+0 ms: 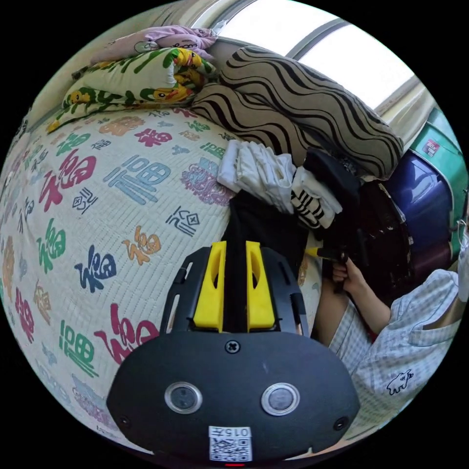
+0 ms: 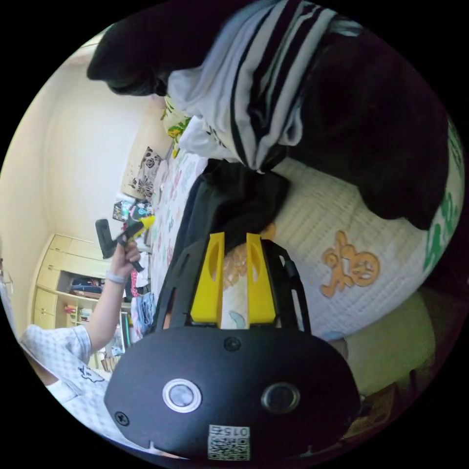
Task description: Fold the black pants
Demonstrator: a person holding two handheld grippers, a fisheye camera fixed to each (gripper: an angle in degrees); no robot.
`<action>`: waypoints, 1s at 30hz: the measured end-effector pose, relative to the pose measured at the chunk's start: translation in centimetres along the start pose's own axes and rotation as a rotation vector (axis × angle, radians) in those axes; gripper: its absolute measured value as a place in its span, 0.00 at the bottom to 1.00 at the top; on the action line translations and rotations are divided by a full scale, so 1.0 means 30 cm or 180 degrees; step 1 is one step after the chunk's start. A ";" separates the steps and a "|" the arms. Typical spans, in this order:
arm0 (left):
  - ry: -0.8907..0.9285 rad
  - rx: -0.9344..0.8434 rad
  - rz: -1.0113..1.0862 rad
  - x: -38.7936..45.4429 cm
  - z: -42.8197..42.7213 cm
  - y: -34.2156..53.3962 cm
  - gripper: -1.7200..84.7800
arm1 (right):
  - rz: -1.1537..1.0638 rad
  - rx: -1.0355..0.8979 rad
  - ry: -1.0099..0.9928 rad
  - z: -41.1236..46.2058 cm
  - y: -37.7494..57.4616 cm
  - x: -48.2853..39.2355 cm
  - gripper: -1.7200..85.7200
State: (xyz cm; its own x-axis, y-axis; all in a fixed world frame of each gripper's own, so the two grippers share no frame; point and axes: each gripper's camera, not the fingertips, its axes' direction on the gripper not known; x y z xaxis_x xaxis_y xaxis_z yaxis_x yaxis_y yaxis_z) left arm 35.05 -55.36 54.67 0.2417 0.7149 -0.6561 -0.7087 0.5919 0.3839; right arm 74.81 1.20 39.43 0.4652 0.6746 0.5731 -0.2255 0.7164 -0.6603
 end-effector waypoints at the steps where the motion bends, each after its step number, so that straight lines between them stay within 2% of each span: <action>1: -0.0051 -0.0166 0.0009 0.006 0.015 0.010 0.11 | -0.0006 0.0043 -0.0004 0.010 -0.021 -0.012 0.11; 3: -0.0027 -0.0232 0.0033 0.023 0.040 0.007 0.11 | 0.0059 0.0033 0.0194 0.041 -0.054 -0.014 0.10; 5: 0.0132 -0.0211 0.0003 0.047 0.080 -0.022 0.11 | 0.0113 0.0015 0.0038 0.062 -0.087 -0.005 0.07; 8: 0.0297 -0.0176 0.0022 0.091 0.124 -0.059 0.11 | 0.0025 0.0091 0.0139 0.012 -0.098 -0.027 0.03; 12: 0.0230 -0.0133 0.0083 0.141 0.152 -0.095 0.11 | 0.0143 0.0329 0.0345 -0.111 -0.055 -0.006 0.02; 15: 0.0205 -0.0140 0.0048 0.159 0.175 -0.128 0.11 | 0.0095 0.0541 0.0110 -0.200 -0.025 -0.007 0.04; 18: 0.0249 -0.0102 -0.0051 0.171 0.179 -0.149 0.10 | -0.0190 0.0250 -0.0192 -0.145 -0.081 -0.055 0.08; 20: 0.0362 -0.0044 -0.0109 0.191 0.160 -0.148 0.10 | 0.0008 -0.0119 -0.0356 -0.049 -0.141 -0.034 0.09; 22: 0.0373 -0.0020 -0.0092 0.213 0.137 -0.137 0.10 | 0.0087 -0.0144 -0.0441 -0.017 -0.163 -0.039 0.07; 25: 0.0219 -0.0047 -0.0038 0.243 0.092 -0.112 0.10 | 0.0034 -0.0072 -0.0206 -0.033 -0.175 -0.095 0.03; 30: 0.0109 0.0027 -0.0038 0.265 0.011 -0.097 0.09 | -0.0030 0.0255 -0.0002 -0.179 -0.097 -0.184 0.01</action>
State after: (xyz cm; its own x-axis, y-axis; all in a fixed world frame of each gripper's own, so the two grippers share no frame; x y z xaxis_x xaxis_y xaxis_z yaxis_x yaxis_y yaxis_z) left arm 39.26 -51.27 48.54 0.2272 0.6947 -0.6825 -0.7002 0.6036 0.3813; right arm 77.49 -5.56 35.58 0.4670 0.6679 0.5795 -0.2889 0.7346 -0.6139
